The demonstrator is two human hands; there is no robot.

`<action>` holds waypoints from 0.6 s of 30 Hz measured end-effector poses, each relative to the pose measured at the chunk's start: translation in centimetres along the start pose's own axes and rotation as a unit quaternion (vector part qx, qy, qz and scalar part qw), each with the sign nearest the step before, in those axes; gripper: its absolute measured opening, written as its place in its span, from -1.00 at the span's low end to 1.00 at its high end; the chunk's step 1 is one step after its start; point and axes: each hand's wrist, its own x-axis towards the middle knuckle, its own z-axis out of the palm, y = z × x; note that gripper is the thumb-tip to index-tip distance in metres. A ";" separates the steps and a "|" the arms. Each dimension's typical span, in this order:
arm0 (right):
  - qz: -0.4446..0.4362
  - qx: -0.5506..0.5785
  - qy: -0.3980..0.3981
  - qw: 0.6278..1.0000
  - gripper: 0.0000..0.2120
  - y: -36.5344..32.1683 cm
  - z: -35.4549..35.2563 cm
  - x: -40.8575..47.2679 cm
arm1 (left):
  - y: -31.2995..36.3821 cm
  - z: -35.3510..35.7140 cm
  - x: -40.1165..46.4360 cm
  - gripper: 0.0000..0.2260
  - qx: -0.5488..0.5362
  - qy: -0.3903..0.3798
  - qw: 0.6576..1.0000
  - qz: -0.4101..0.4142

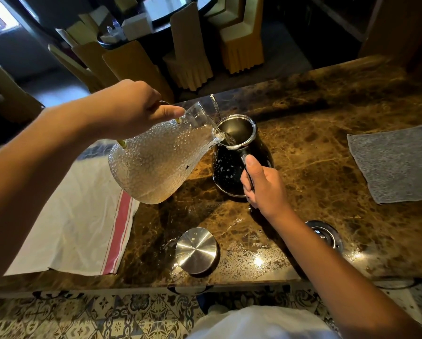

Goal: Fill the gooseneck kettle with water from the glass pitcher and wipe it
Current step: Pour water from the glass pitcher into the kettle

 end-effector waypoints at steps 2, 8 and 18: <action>0.000 0.002 -0.002 1.000 -0.18 0.0 0.0 0.0 | 0.0 0.0 0.0 -0.17 0.006 0.001 1.000 0.002; 0.001 0.004 -0.005 1.000 -0.18 0.0 0.0 0.1 | -0.1 0.1 0.2 -0.15 0.016 0.002 1.000 0.008; 0.007 0.005 -0.008 1.000 -0.20 0.1 0.0 0.1 | -0.4 -0.1 0.4 -0.15 0.014 -0.009 1.000 0.011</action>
